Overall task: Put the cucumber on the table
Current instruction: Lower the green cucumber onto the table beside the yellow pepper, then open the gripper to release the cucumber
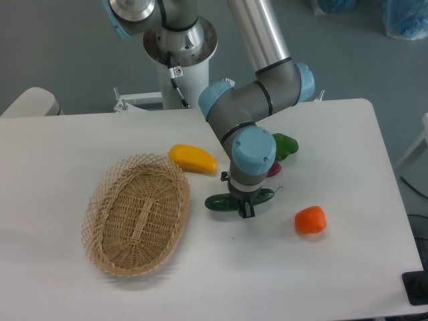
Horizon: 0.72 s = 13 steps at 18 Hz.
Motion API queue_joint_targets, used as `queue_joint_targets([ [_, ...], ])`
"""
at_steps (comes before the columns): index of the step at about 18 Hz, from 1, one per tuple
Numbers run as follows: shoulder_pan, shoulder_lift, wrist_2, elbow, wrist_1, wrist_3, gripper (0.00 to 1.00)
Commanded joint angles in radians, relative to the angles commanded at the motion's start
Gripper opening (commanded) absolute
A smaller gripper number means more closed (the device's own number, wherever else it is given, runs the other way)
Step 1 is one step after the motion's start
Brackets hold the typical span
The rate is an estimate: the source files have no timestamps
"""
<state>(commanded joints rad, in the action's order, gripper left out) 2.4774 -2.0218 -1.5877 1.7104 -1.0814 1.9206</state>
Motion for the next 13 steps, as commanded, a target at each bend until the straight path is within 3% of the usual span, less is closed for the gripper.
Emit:
queue_joint_targets([
  [7,0.000,0.005,0.008,-0.034,-0.006,-0.075,1.00],
  [13,0.015,-0.038,0.075,-0.159,-0.035,-0.161,1.00],
])
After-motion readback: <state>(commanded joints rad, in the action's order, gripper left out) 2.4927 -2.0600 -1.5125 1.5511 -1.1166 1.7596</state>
